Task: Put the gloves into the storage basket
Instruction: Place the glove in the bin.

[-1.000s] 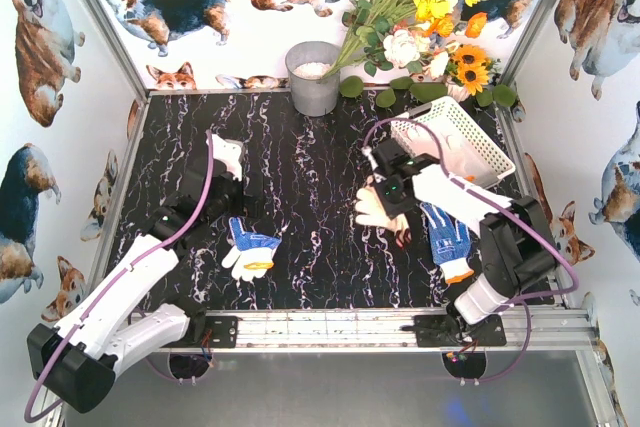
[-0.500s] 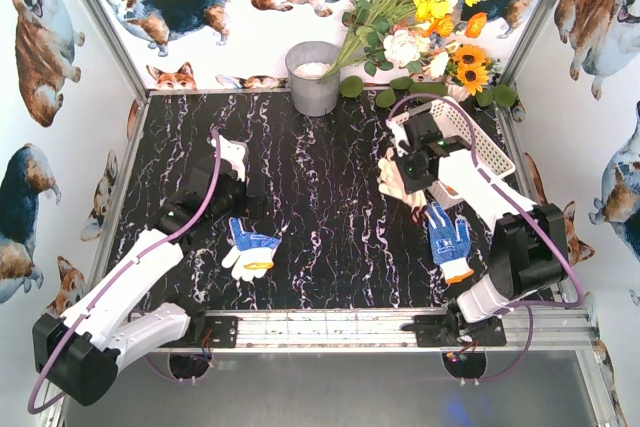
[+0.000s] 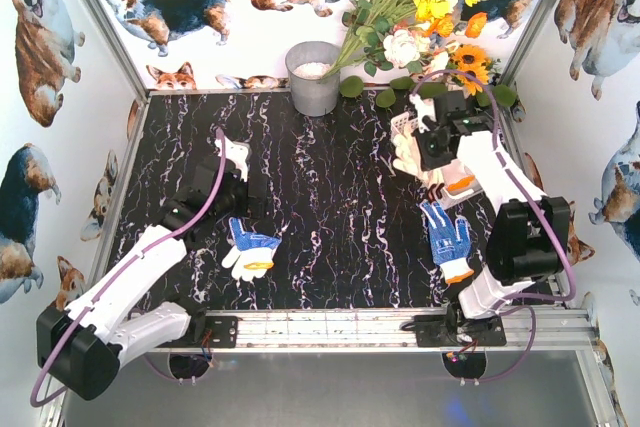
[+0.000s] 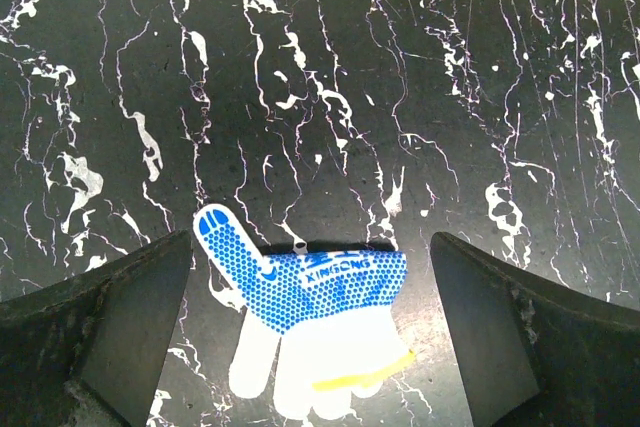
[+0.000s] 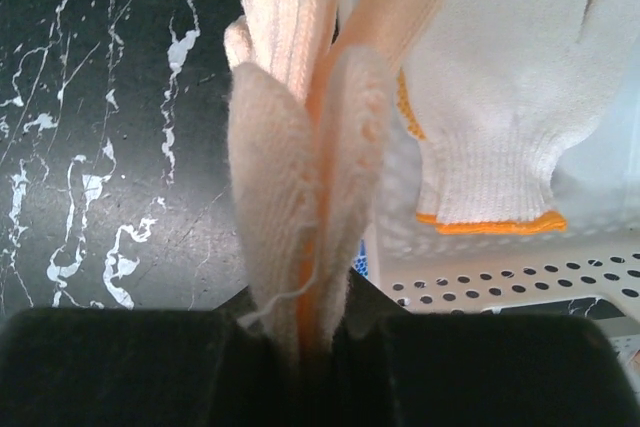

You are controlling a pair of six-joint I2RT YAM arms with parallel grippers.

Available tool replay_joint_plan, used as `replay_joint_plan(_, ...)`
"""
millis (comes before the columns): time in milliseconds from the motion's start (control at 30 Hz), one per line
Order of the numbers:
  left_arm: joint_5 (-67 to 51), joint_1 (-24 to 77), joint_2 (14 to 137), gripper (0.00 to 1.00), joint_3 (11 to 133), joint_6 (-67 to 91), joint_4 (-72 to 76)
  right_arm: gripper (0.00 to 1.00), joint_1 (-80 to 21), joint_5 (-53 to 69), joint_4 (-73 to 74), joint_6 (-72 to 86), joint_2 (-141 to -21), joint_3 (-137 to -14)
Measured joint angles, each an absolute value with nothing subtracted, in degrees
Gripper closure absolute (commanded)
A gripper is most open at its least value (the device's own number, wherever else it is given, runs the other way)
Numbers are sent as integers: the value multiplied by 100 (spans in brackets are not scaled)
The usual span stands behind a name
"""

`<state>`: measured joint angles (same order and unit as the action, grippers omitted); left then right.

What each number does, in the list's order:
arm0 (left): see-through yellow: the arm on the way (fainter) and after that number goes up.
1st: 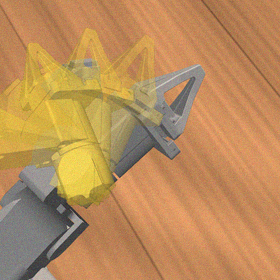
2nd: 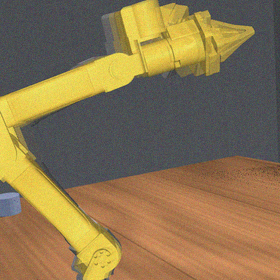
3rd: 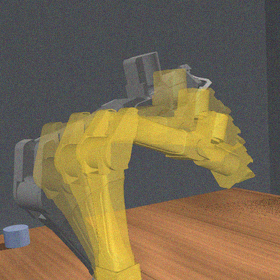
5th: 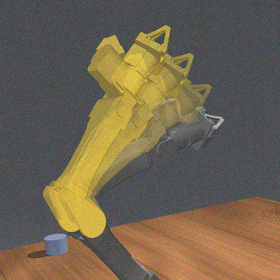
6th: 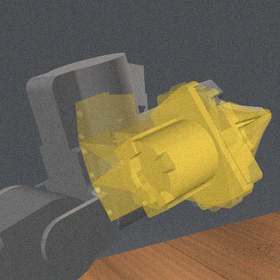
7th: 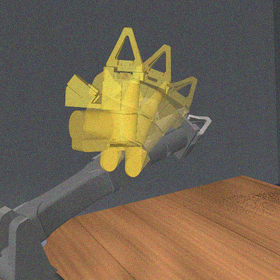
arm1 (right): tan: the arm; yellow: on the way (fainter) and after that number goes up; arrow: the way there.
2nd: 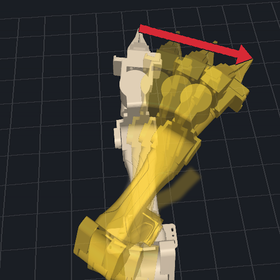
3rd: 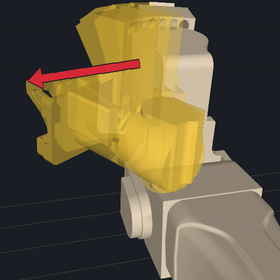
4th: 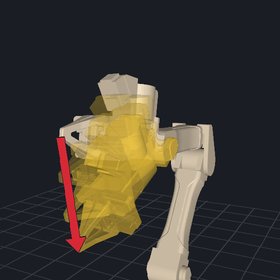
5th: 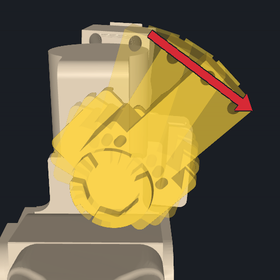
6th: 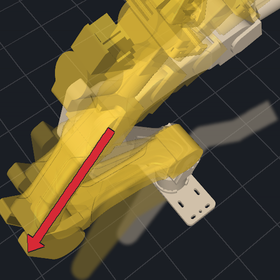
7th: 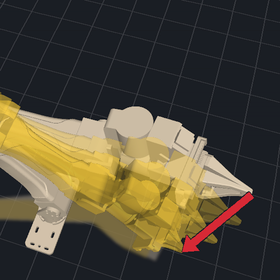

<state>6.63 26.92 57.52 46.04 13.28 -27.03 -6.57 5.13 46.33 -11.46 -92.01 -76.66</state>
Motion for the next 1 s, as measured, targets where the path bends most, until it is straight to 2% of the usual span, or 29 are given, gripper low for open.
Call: replay_joint_plan(1000, 642, 2692, 6114, 0, 4593, 1326, -2681, 100, 709, 2593, 3640, -895, -10346, -8217)
